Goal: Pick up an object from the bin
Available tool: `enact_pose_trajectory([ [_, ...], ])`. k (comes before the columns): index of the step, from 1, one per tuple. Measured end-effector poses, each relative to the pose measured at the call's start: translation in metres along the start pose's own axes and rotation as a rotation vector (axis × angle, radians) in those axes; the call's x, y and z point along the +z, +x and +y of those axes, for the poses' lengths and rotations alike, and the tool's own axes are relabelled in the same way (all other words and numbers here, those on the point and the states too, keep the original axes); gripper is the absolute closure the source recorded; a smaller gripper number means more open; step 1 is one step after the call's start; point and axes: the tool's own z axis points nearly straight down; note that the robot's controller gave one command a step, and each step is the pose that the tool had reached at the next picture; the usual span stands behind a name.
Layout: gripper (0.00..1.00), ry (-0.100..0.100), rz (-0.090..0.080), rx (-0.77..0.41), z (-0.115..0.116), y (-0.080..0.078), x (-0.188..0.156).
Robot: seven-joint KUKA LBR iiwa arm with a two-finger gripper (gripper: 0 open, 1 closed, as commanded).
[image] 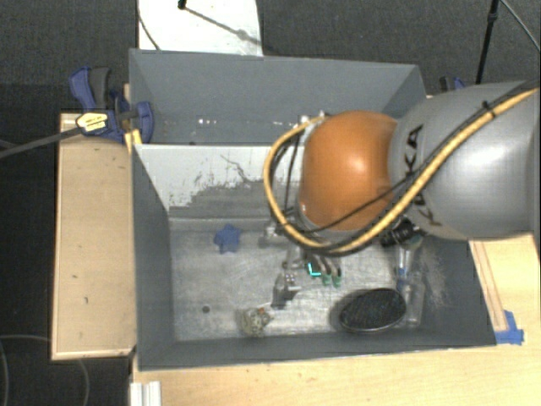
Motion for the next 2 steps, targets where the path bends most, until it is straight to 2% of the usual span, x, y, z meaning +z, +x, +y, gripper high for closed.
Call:
enact_pose_trajectory([
  [1,0.00,0.003,-0.003,-0.183,-0.105,-0.032,0.079],
  [2,0.00,0.003,-0.005,-0.421,-0.160,0.018,0.056],
])
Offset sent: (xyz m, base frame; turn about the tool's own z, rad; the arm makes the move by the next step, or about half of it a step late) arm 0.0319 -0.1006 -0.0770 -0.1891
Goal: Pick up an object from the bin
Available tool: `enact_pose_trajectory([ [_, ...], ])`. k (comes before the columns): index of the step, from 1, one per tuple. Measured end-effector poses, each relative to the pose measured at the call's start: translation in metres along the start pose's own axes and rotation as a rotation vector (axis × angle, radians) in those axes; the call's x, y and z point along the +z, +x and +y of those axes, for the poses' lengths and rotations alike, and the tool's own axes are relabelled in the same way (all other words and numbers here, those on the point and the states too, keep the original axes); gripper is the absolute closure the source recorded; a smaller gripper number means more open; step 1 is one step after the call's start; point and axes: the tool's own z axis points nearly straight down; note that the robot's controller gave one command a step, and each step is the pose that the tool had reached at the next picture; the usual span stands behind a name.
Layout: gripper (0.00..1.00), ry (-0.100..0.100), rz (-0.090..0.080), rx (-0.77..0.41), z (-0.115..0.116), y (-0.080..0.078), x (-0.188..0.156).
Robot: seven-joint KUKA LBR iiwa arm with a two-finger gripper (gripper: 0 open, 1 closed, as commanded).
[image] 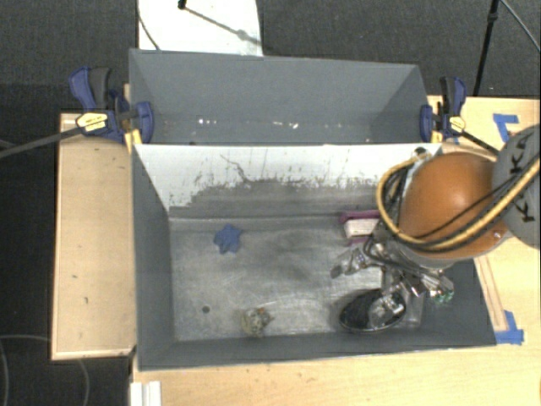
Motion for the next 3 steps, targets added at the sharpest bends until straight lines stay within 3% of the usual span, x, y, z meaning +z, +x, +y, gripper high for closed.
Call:
enact_pose_trajectory([
  [1,0.00,0.001,-0.006,-0.514,-0.024,0.005,0.060],
  [2,1.00,0.000,-0.009,-0.507,-0.023,0.004,0.058],
  [3,1.00,0.004,-0.008,-0.557,-0.024,-0.018,-0.088],
])
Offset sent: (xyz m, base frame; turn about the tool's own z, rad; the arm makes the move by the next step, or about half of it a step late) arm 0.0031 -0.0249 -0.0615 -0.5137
